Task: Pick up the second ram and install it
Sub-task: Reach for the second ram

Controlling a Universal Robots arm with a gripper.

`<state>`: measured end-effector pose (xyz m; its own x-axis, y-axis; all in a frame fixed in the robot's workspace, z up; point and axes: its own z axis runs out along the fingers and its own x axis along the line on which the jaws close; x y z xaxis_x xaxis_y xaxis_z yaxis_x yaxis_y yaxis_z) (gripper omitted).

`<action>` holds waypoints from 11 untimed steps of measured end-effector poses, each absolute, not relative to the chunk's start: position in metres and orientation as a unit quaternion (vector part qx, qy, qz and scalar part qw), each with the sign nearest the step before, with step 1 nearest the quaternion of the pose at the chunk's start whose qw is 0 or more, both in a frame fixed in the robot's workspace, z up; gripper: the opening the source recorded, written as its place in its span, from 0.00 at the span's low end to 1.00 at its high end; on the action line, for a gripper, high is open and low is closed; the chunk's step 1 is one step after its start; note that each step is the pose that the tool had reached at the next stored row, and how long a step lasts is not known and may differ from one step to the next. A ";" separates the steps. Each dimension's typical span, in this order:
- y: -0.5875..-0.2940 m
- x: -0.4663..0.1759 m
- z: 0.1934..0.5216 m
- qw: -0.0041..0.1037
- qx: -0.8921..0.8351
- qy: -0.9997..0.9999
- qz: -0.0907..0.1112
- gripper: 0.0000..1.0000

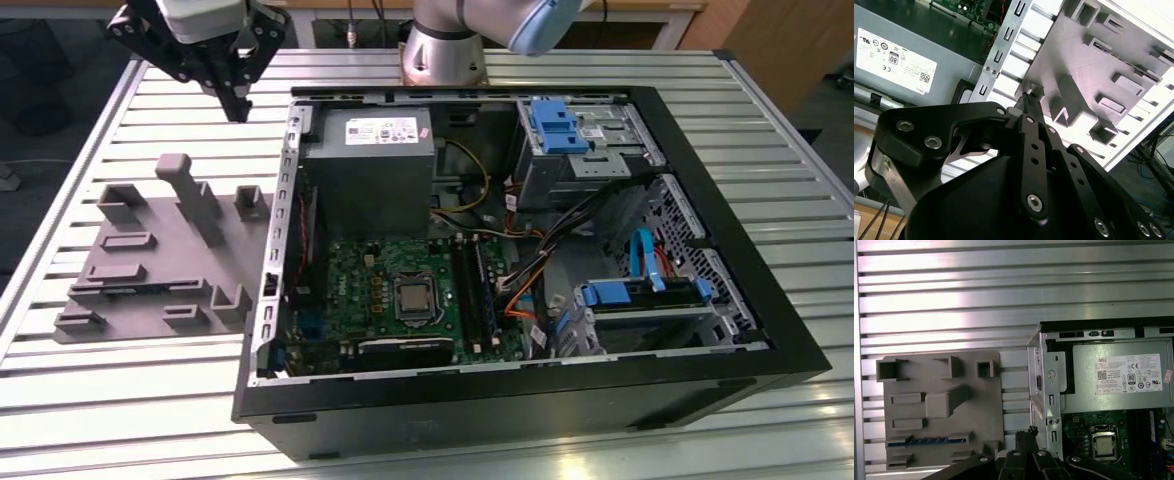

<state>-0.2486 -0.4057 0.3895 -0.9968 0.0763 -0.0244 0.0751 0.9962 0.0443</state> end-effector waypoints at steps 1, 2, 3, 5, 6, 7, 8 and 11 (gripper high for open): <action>-0.406 -0.249 0.389 0.013 0.038 0.999 0.022 0.13; -0.406 -0.250 0.389 0.013 0.038 0.999 0.022 0.13; -0.406 -0.250 0.389 0.013 0.038 0.999 0.022 0.13; -0.406 -0.252 0.389 0.013 0.038 0.999 0.022 0.13; -0.406 -0.252 0.389 0.013 0.038 0.999 0.022 0.13; -0.406 -0.253 0.389 0.013 0.038 0.999 0.022 0.13; -0.406 -0.253 0.389 0.013 0.038 0.999 0.022 0.13; -0.406 -0.255 0.389 0.013 0.038 0.999 0.022 0.13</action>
<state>-0.2548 -0.4057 0.3887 -0.9968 0.0763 -0.0245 0.0751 0.9962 0.0444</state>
